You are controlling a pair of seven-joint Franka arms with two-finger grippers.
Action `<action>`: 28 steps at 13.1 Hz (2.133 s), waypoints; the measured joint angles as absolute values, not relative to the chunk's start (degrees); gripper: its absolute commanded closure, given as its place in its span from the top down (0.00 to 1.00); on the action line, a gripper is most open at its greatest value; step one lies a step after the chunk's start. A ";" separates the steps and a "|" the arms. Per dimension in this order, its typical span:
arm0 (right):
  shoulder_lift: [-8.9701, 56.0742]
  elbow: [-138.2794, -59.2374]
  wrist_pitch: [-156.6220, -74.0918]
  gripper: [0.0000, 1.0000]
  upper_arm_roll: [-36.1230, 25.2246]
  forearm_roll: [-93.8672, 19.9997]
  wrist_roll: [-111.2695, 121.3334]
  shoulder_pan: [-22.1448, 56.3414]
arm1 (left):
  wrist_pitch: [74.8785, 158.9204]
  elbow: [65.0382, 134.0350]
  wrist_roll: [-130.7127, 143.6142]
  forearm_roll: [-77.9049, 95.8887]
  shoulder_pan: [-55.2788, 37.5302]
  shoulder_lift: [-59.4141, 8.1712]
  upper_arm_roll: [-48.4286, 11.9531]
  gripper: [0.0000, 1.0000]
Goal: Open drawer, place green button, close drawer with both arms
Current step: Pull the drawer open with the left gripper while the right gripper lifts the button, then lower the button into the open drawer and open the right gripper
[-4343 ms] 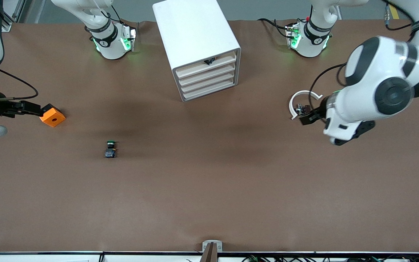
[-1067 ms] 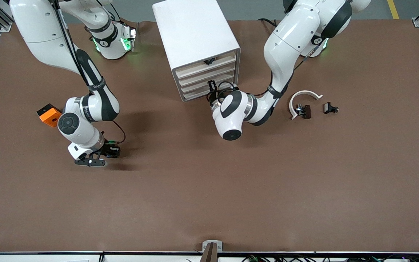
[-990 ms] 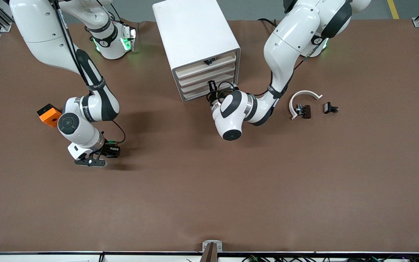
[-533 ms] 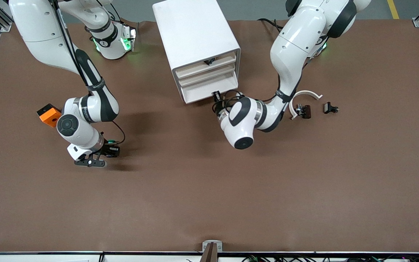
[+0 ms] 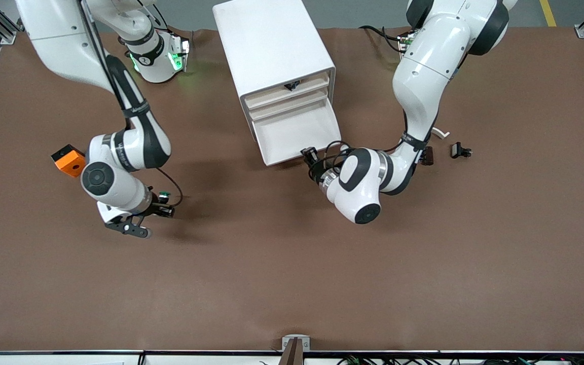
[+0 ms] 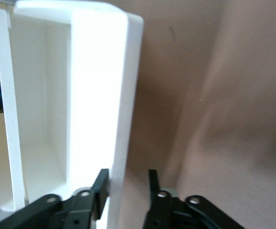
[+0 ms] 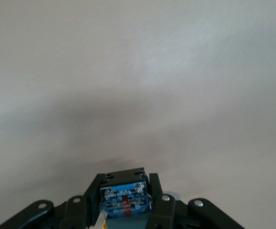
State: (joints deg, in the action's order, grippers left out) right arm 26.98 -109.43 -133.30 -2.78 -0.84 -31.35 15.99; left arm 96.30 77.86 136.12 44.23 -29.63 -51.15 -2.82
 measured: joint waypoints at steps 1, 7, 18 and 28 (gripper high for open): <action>26.41 -108.98 -132.38 0.00 -2.71 -0.84 -34.98 17.85 | 96.62 77.57 136.12 44.25 -29.41 -51.16 -2.79 1.00; 22.71 -105.06 -123.42 0.00 -2.42 -2.34 -58.38 30.85 | 96.82 71.45 136.13 43.98 -28.67 -49.02 0.72 1.00; 23.41 -101.88 -126.28 0.00 -2.28 -3.71 -95.38 54.81 | 90.90 71.02 121.34 9.42 -25.65 -36.84 7.15 1.00; 29.71 -101.93 -133.21 0.00 -2.66 -2.52 -104.89 58.28 | 98.49 80.41 94.73 3.26 -22.93 -34.94 6.65 1.00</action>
State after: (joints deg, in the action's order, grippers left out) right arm 29.71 -101.93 -133.21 -2.66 -2.52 -104.89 58.28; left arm 98.49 80.41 94.73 3.26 -22.93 -34.94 6.65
